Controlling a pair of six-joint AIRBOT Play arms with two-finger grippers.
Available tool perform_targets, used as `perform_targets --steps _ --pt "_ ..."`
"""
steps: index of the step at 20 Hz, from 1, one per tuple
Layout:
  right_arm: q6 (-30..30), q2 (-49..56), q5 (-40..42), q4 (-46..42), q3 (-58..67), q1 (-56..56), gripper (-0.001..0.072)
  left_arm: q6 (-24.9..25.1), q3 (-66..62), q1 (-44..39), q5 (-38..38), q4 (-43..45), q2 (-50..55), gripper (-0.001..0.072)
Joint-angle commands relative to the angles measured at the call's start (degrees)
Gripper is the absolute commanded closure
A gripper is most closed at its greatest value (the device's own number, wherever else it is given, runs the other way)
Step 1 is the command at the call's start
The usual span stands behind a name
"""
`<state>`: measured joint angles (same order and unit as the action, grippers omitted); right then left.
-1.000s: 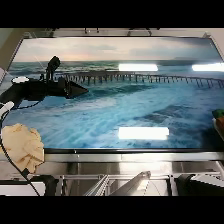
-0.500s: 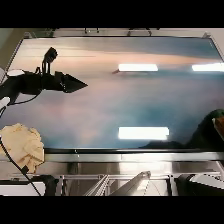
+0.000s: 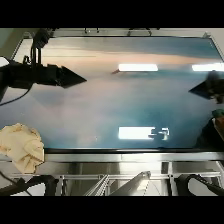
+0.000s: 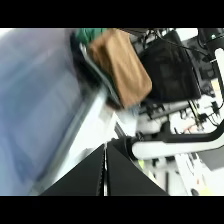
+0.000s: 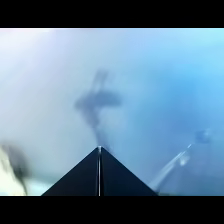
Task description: Fold the shirts.
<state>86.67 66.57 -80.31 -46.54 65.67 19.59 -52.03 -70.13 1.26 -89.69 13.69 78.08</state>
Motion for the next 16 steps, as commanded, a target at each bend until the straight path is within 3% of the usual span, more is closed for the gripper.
perform_targets --steps 1,3,7,16 --pt "-2.8 -7.9 13.1 3.3 -16.2 -19.3 0.0686 -0.5 14.2 -3.8 3.8 1.9 -7.7 0.0695" --pt "-2.8 -8.6 17.9 3.3 -21.6 -25.0 0.0686 -0.5 21.0 -5.0 7.3 1.8 -10.1 0.0695" --pt "-2.7 -7.4 18.4 3.7 -22.8 -26.9 0.0685 -0.5 27.4 -5.0 8.1 1.3 -10.9 0.0694" --pt "-2.7 -7.3 18.4 4.3 -22.8 -26.9 0.0685 -0.5 28.5 -5.0 8.7 1.3 -10.9 0.0694"
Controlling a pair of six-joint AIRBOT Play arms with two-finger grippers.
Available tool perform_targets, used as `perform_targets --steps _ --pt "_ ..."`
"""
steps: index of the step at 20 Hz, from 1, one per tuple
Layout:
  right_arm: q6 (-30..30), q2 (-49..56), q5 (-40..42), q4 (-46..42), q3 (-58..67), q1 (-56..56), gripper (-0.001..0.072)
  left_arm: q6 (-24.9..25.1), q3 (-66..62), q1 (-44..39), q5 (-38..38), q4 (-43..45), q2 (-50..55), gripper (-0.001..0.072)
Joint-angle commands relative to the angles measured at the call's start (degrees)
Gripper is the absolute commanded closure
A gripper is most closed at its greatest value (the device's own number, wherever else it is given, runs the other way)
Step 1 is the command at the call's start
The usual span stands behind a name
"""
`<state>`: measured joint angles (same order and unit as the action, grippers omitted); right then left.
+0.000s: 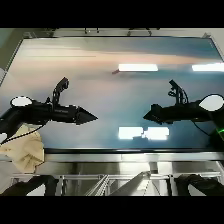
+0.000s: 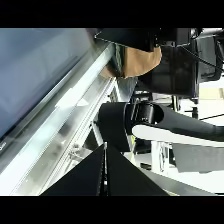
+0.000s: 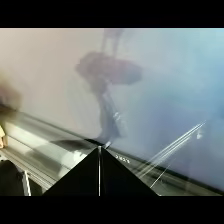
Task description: Fold the shirts.
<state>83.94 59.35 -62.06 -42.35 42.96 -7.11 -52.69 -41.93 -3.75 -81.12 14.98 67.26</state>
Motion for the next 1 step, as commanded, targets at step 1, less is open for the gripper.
perform_targets --steps 1 --pt "0.0 0.0 0.2 0.2 -0.1 -0.2 0.0685 0.1 0.3 0.0 0.1 0.0 -0.1 0.0694"
